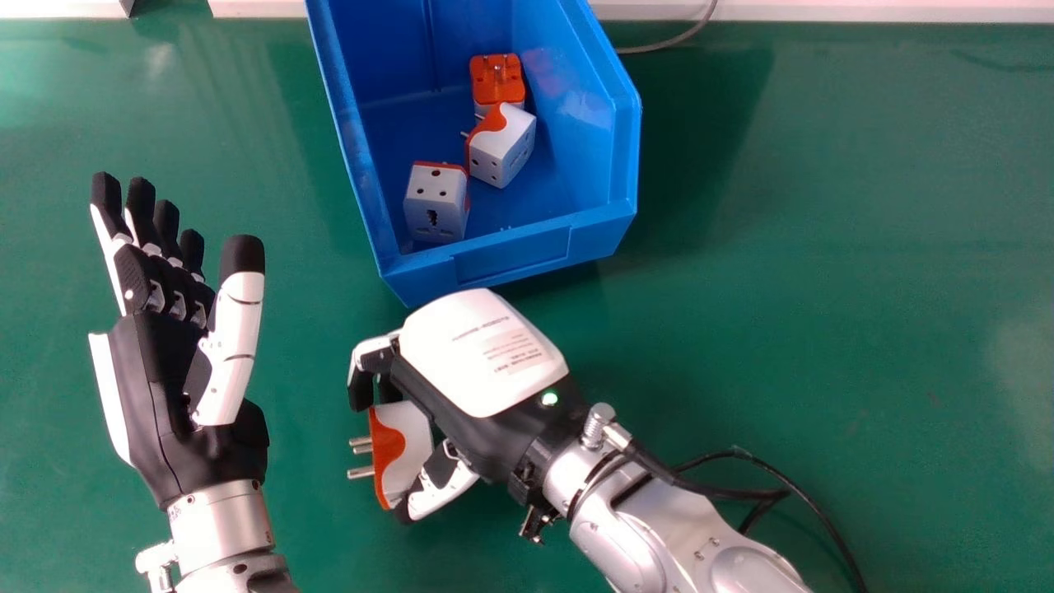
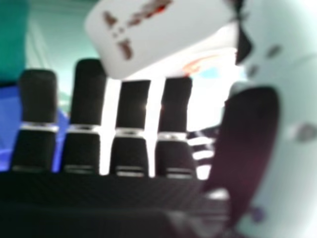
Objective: Pick all objects and put in blue box
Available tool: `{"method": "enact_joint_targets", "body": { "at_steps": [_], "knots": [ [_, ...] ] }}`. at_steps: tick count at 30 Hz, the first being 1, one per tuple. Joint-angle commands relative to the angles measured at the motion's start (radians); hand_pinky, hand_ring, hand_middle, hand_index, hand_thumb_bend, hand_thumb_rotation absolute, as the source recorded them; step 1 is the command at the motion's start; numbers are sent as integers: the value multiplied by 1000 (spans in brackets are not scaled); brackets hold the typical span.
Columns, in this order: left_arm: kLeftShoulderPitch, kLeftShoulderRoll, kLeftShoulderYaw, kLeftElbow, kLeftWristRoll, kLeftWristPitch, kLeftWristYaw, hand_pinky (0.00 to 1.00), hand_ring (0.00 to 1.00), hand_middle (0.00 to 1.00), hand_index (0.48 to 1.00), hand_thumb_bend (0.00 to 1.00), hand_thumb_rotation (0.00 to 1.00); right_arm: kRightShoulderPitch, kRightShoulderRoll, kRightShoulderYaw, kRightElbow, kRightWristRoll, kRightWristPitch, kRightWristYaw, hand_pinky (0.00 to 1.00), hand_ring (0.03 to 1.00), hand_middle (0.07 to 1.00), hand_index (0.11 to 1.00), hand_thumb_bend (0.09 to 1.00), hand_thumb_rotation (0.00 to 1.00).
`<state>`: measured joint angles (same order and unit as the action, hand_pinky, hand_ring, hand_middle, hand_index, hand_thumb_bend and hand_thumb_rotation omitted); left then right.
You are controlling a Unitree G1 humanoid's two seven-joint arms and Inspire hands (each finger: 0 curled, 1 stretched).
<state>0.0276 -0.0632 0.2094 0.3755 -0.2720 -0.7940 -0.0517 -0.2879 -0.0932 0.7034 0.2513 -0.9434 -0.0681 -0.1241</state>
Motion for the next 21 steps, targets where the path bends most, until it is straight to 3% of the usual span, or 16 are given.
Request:
{"method": "enact_joint_targets", "body": {
  "at_steps": [1, 4, 8, 14, 21],
  "knots": [
    [-3, -30, -1, -18, 20, -18, 13, 1000, 1000, 999, 1000, 662, 424, 10, -7, -35, -85, 22, -2, -10, 328, 417, 510, 555, 523, 3],
    [-2, -30, 0, -15, 29, -23, 23, 1000, 1000, 998, 1000, 660, 423, 30, -22, -63, -165, 22, 39, 39, 326, 413, 504, 551, 521, 2],
    [3, -31, -2, -19, 30, -18, 28, 1000, 1000, 998, 1000, 660, 423, 56, -38, -103, -262, 36, 81, 104, 326, 413, 504, 551, 521, 2],
    [1, -27, -4, -13, 19, -19, 20, 1000, 1000, 992, 1000, 663, 426, 83, -61, -153, -389, 53, 151, 215, 319, 410, 498, 541, 517, 1],
    [-1, -30, -7, -18, 6, -10, 15, 1000, 1000, 990, 1000, 664, 428, 103, -55, -194, -433, 70, 139, 170, 329, 412, 504, 531, 516, 1]
  ]
}}
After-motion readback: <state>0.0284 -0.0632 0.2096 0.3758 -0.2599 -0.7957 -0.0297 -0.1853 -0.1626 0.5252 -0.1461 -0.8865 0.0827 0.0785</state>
